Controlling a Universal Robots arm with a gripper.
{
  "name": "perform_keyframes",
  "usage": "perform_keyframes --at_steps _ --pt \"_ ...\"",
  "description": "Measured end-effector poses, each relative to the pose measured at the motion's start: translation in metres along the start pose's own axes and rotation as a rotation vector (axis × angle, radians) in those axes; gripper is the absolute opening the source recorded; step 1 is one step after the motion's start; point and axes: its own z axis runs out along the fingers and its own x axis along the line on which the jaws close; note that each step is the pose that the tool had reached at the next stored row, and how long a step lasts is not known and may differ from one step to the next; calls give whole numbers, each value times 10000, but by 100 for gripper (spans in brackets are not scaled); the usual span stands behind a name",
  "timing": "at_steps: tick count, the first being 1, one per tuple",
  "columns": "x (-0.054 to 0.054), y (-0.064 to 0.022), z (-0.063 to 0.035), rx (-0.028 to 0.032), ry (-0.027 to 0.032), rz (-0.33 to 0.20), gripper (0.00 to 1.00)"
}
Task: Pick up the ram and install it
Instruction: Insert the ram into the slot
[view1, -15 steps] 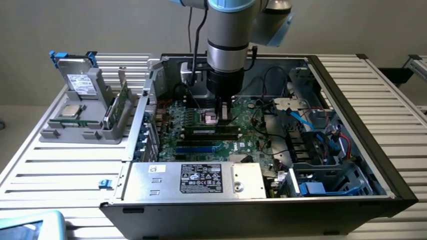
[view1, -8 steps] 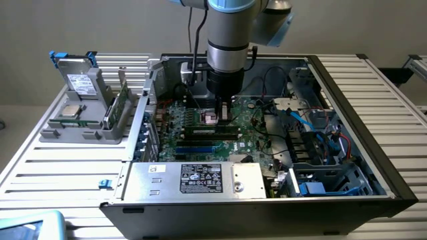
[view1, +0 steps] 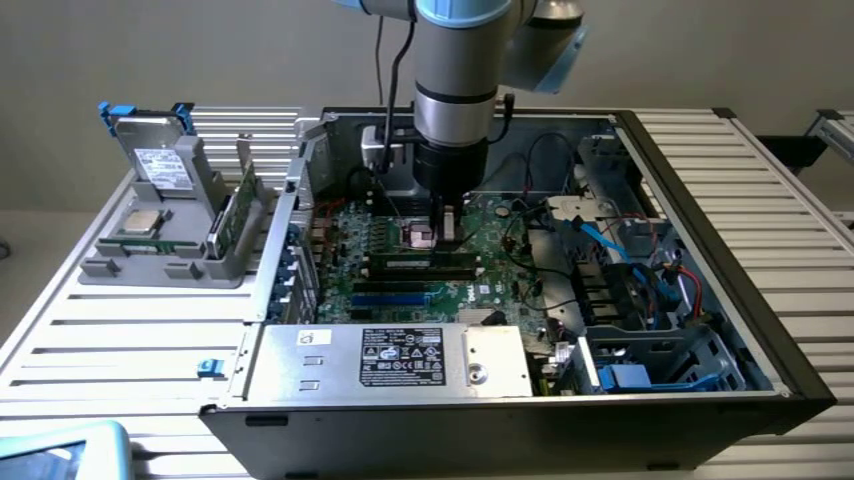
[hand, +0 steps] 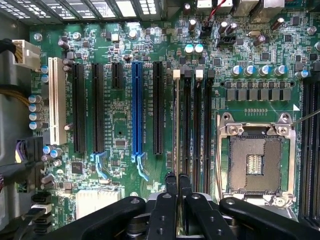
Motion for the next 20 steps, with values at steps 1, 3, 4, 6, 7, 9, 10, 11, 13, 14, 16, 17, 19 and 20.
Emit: perform_keyframes --at_steps 1,3,4,6,7,9,10,11,13,14,16,17,19,20 --pt "-1 1 2 1 0 0 13" --pt "-2 2 9 6 -3 -1 13" --pt "-2 3 12 7 -2 0 13" --pt "-3 3 18 12 -2 0 13" --pt "-3 3 21 15 -2 0 13" --pt "-3 3 26 25 0 2 13" --pt "-3 5 27 33 1 9 13" --pt "-4 7 28 41 0 14 13" --pt "-7 10 30 56 -4 17 13" --pt "-7 13 30 62 -4 21 13" --pt "-9 18 31 71 -3 25 13" --pt "-9 22 32 75 -2 26 13" --pt "-9 22 35 82 -3 27 13" --pt "-9 22 37 84 -4 27 13"
